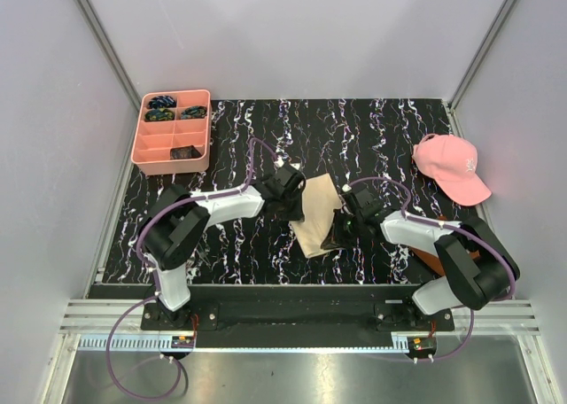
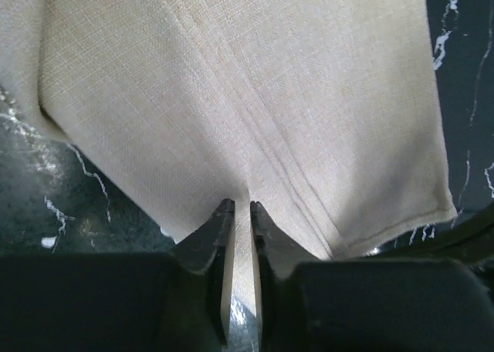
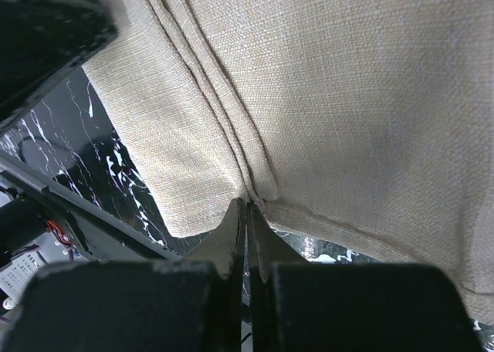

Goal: Fold the napkin into a case and place the utensils inside
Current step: Fold the lower triangle-folded napkin at the center of the board.

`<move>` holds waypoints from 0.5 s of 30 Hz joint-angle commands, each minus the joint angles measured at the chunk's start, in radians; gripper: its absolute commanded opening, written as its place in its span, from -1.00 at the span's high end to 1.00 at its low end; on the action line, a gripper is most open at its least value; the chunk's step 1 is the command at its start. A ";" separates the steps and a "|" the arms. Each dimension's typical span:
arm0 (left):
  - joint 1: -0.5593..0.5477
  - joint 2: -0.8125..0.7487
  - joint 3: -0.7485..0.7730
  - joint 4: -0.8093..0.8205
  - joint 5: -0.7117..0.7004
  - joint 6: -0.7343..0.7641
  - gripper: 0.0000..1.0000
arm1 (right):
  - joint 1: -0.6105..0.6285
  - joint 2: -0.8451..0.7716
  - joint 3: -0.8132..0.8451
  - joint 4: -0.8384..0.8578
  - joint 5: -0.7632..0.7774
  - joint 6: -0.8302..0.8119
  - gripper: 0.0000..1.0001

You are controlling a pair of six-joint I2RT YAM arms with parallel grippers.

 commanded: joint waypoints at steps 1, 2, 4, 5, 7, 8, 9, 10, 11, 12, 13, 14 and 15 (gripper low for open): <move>0.006 0.025 -0.052 0.074 0.010 0.043 0.79 | 0.009 -0.012 -0.009 -0.073 0.025 -0.053 0.87; 0.006 0.015 -0.064 0.080 0.011 0.048 0.80 | 0.009 -0.022 0.008 -0.088 0.027 -0.079 0.79; 0.006 0.005 -0.080 0.094 0.019 0.060 0.81 | 0.009 -0.048 0.065 -0.133 0.041 -0.096 0.62; 0.006 -0.005 -0.083 0.097 0.022 0.062 0.81 | 0.009 -0.054 0.086 -0.145 0.042 -0.111 0.54; 0.008 -0.013 -0.093 0.103 0.025 0.060 0.83 | 0.007 -0.052 0.146 -0.164 0.027 -0.123 0.35; 0.006 -0.016 -0.097 0.106 0.030 0.057 0.88 | 0.007 -0.045 0.168 -0.164 0.018 -0.122 0.32; 0.006 -0.018 -0.101 0.113 0.034 0.056 0.91 | 0.007 -0.039 0.201 -0.161 -0.010 -0.122 0.30; 0.006 -0.018 -0.107 0.116 0.039 0.048 0.92 | 0.009 -0.011 0.217 -0.159 -0.028 -0.120 0.28; 0.006 -0.018 -0.110 0.120 0.043 0.045 0.93 | 0.007 0.004 0.231 -0.148 -0.048 -0.116 0.28; 0.006 -0.018 -0.113 0.129 0.053 0.042 0.94 | 0.009 0.020 0.243 -0.133 -0.091 -0.105 0.28; 0.006 -0.016 -0.118 0.133 0.056 0.034 0.95 | 0.009 0.044 0.243 -0.092 -0.110 -0.097 0.31; 0.006 -0.013 -0.118 0.136 0.059 0.033 0.97 | 0.009 0.056 0.242 -0.060 -0.131 -0.078 0.35; 0.006 -0.012 -0.120 0.134 0.060 0.030 0.99 | 0.009 0.070 0.229 -0.024 -0.180 -0.067 0.38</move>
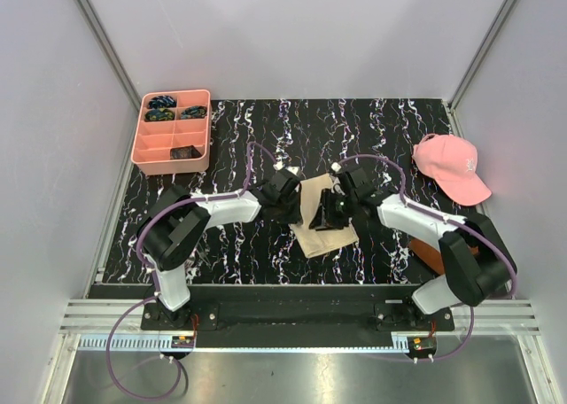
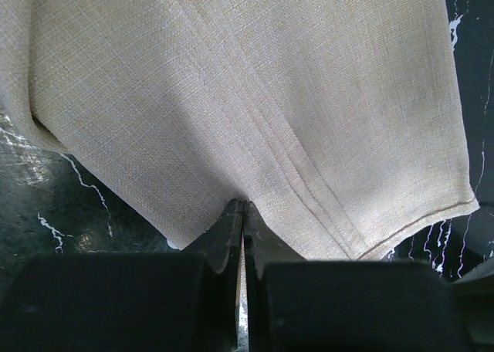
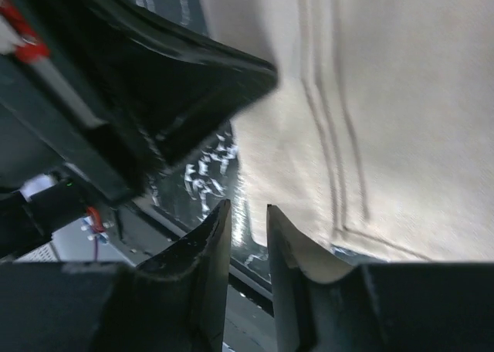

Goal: Fold the napkin into a case and place the utensils inside
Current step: Fold the lower triangle-folded napkin at the center of the board.

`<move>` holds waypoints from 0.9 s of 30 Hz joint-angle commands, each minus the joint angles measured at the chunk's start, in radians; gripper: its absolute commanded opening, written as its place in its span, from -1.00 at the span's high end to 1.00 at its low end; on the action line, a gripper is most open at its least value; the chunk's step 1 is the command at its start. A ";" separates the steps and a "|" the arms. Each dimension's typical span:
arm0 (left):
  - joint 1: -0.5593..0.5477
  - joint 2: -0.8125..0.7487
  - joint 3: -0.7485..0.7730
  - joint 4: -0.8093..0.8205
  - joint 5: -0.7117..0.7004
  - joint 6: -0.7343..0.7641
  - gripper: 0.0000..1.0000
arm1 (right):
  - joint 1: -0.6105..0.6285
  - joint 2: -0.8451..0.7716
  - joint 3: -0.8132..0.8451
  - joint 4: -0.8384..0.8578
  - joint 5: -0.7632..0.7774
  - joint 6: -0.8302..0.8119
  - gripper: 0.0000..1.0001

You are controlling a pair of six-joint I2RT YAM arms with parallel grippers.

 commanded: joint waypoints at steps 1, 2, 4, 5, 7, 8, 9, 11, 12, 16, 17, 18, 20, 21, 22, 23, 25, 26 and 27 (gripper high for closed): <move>0.001 -0.006 -0.029 0.011 0.034 -0.007 0.99 | 0.009 0.096 0.013 0.154 -0.157 0.030 0.45; 0.002 -0.003 -0.030 0.011 0.037 -0.009 1.00 | 0.010 0.121 0.013 0.179 -0.180 0.039 0.68; 0.002 -0.003 -0.029 0.009 0.041 -0.018 1.00 | 0.012 0.176 -0.002 0.277 -0.254 0.059 0.86; 0.002 -0.003 -0.030 0.009 0.044 -0.020 1.00 | 0.010 0.187 -0.011 0.319 -0.267 0.085 0.93; 0.005 -0.005 -0.035 0.015 0.052 -0.023 1.00 | 0.013 0.218 -0.040 0.409 -0.303 0.108 0.97; 0.007 -0.008 -0.036 0.015 0.049 -0.024 1.00 | 0.012 0.228 -0.048 0.428 -0.313 0.122 0.99; 0.008 -0.008 -0.036 0.020 0.049 -0.023 1.00 | 0.013 0.238 -0.060 0.442 -0.318 0.125 1.00; 0.013 -0.005 -0.041 0.020 0.052 -0.021 1.00 | 0.013 0.267 -0.076 0.462 -0.321 0.130 1.00; 0.014 -0.005 -0.041 0.023 0.057 -0.020 1.00 | 0.013 0.271 -0.106 0.470 -0.314 0.131 1.00; 0.036 -0.002 -0.041 0.026 0.066 -0.006 1.00 | 0.013 0.300 -0.216 0.607 -0.341 0.179 1.00; 0.041 0.000 -0.043 0.027 0.067 -0.003 1.00 | 0.013 0.305 -0.243 0.632 -0.349 0.198 1.00; 0.044 0.001 -0.041 0.027 0.073 -0.001 1.00 | 0.013 0.308 -0.281 0.646 -0.352 0.199 1.00; 0.051 0.008 -0.038 0.029 0.081 0.008 1.00 | 0.013 0.304 -0.328 0.652 -0.347 0.199 1.00; 0.056 0.009 -0.035 0.027 0.081 0.011 1.00 | 0.012 0.295 -0.345 0.663 -0.350 0.205 1.00; 0.056 0.009 -0.035 0.027 0.081 0.016 1.00 | 0.018 0.272 -0.362 0.681 -0.350 0.215 1.00; 0.057 0.012 -0.033 0.024 0.081 0.017 1.00 | 0.022 0.259 -0.382 0.680 -0.346 0.226 1.00; 0.059 0.017 -0.029 0.018 0.077 0.023 1.00 | 0.045 0.216 -0.395 0.654 -0.338 0.228 1.00; 0.059 0.018 -0.026 0.017 0.078 0.025 1.00 | 0.051 0.201 -0.411 0.648 -0.329 0.235 1.00; 0.060 0.020 -0.023 0.015 0.077 0.028 1.00 | 0.056 0.187 -0.421 0.643 -0.326 0.240 1.00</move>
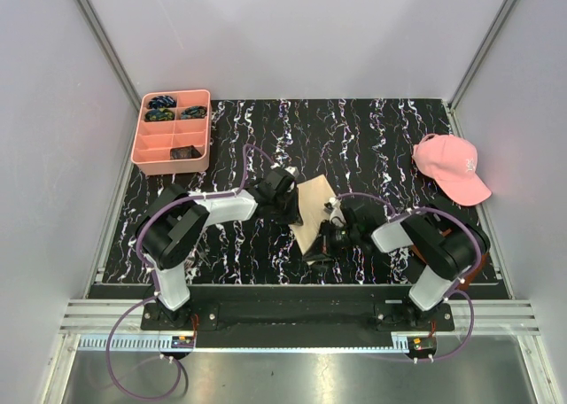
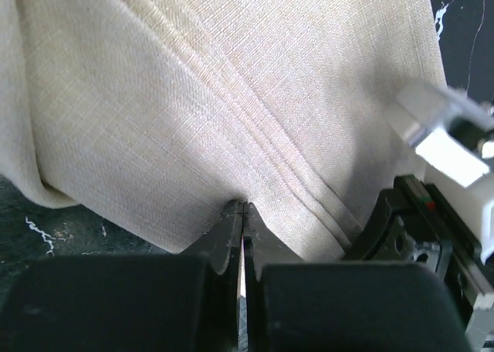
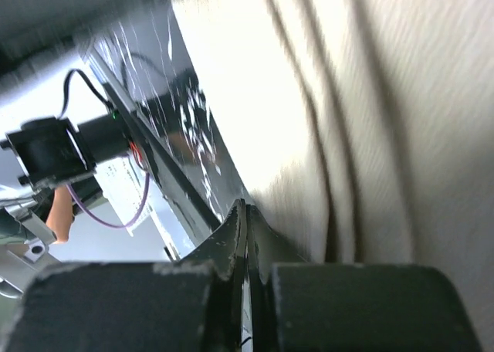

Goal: Fold the napkin into a case and place the utensils inside
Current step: Fold the lower triangle-folded napkin at the center of the board.

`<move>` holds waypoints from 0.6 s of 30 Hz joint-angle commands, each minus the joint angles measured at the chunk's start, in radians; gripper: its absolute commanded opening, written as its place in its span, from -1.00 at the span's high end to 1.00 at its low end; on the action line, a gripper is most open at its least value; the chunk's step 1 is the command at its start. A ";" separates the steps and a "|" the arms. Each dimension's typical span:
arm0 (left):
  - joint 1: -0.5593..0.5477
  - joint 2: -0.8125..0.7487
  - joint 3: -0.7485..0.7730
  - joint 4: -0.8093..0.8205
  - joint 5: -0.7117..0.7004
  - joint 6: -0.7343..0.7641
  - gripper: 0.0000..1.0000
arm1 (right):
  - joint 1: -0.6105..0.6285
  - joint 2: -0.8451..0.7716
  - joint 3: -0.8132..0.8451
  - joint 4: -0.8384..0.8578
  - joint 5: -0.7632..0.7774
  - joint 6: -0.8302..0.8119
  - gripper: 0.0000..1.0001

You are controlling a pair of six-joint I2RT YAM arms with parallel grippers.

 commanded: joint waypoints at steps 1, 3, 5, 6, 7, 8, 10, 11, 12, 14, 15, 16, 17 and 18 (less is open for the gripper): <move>0.016 0.023 0.003 -0.012 -0.024 0.040 1.00 | 0.043 -0.071 -0.073 -0.078 0.024 0.013 1.00; 0.016 0.025 0.006 -0.016 -0.025 0.046 1.00 | 0.044 -0.107 -0.097 -0.103 0.024 0.020 1.00; 0.016 0.025 0.012 -0.015 -0.012 0.054 1.00 | 0.043 -0.143 -0.094 -0.141 0.027 0.006 1.00; 0.016 0.023 0.021 -0.019 -0.010 0.063 1.00 | 0.044 -0.195 -0.084 -0.207 0.035 -0.003 1.00; 0.016 0.017 0.027 -0.025 -0.008 0.068 1.00 | 0.041 -0.226 -0.071 -0.251 0.048 -0.026 1.00; 0.016 0.011 0.034 -0.036 0.002 0.080 1.00 | 0.037 -0.261 -0.039 -0.299 0.090 -0.040 0.99; 0.016 -0.013 0.057 -0.057 0.021 0.086 1.00 | 0.012 -0.357 0.016 -0.425 0.139 -0.081 0.98; 0.016 -0.024 0.069 -0.061 0.028 0.088 1.00 | -0.018 -0.403 0.037 -0.507 0.150 -0.097 0.96; 0.016 -0.044 0.076 -0.068 0.037 0.086 0.98 | -0.034 -0.416 0.060 -0.541 0.162 -0.117 0.95; 0.016 -0.064 0.090 -0.094 0.053 0.077 0.87 | -0.066 -0.424 0.139 -0.632 0.188 -0.178 0.93; 0.016 -0.087 0.106 -0.103 0.056 0.074 0.81 | -0.071 -0.415 0.163 -0.650 0.200 -0.201 0.88; 0.016 -0.099 0.109 -0.116 0.053 0.072 0.73 | -0.078 -0.402 0.207 -0.670 0.238 -0.238 0.80; 0.016 -0.113 0.113 -0.122 0.047 0.072 0.64 | -0.081 -0.387 0.228 -0.692 0.258 -0.253 0.74; 0.016 -0.135 0.121 -0.130 0.041 0.072 0.63 | -0.088 -0.344 0.246 -0.698 0.278 -0.267 0.71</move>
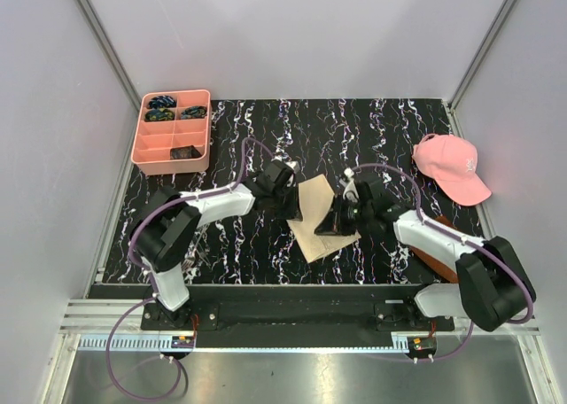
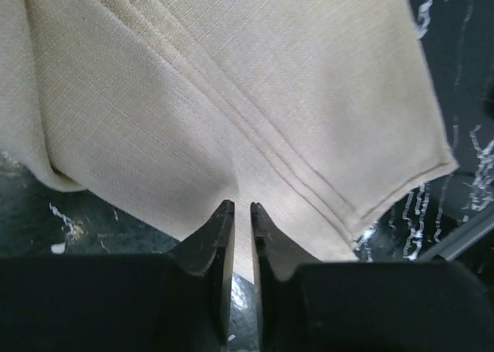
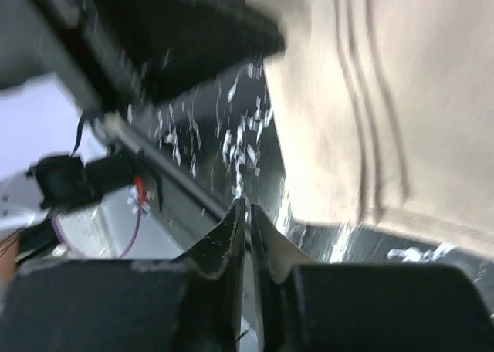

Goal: Fold the napkin into a case and place the utensils inside
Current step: Fold the lower triangle-folded napkin at the center of the board.

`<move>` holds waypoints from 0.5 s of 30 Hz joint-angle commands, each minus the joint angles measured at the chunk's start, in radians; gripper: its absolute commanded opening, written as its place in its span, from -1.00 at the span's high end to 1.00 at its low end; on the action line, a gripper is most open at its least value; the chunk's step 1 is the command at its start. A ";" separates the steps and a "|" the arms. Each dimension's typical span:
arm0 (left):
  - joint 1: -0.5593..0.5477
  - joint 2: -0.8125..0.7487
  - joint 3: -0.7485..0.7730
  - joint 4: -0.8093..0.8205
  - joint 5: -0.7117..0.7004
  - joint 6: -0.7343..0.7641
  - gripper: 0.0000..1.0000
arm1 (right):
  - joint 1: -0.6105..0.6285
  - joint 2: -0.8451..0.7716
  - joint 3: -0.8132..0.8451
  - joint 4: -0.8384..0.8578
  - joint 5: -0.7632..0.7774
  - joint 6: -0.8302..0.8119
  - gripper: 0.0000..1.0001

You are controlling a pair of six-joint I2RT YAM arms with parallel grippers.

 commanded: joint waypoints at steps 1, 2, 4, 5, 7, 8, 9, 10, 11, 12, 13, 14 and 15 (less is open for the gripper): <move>0.006 -0.119 0.070 -0.046 0.000 0.013 0.58 | -0.025 0.086 0.141 -0.163 0.138 -0.141 0.70; 0.007 -0.125 0.081 -0.059 -0.012 0.019 0.57 | -0.025 0.148 0.161 -0.166 0.136 -0.149 0.70; 0.009 -0.134 0.090 -0.091 -0.037 0.023 0.56 | -0.023 0.205 0.198 -0.162 0.124 -0.152 0.70; 0.015 -0.140 0.087 -0.096 -0.045 0.022 0.56 | -0.020 0.250 0.204 -0.139 0.120 -0.145 0.70; 0.022 -0.165 0.075 -0.100 -0.052 0.013 0.56 | 0.004 0.282 0.204 -0.120 0.145 -0.125 0.72; 0.033 -0.174 0.062 -0.100 -0.054 0.009 0.55 | 0.020 0.304 0.202 -0.109 0.161 -0.117 0.72; 0.039 -0.197 0.056 -0.105 -0.062 0.009 0.54 | 0.059 0.315 0.195 -0.102 0.188 -0.097 0.72; 0.053 -0.209 0.052 -0.106 -0.066 0.009 0.52 | 0.076 0.327 0.189 -0.093 0.195 -0.082 0.72; 0.059 -0.235 0.039 -0.108 -0.069 0.009 0.49 | 0.093 0.348 0.183 -0.067 0.199 -0.063 0.73; 0.067 -0.247 0.035 -0.111 -0.077 0.013 0.43 | 0.113 0.358 0.158 -0.044 0.196 -0.016 0.73; 0.079 -0.261 0.029 -0.116 -0.085 0.020 0.40 | 0.151 0.370 0.146 0.008 0.192 0.009 0.73; 0.084 -0.284 0.027 -0.120 -0.094 0.025 0.36 | 0.171 0.374 0.137 0.039 0.186 0.053 0.72; 0.085 -0.292 0.027 -0.129 -0.115 0.031 0.30 | 0.190 0.376 0.121 0.070 0.152 0.078 0.73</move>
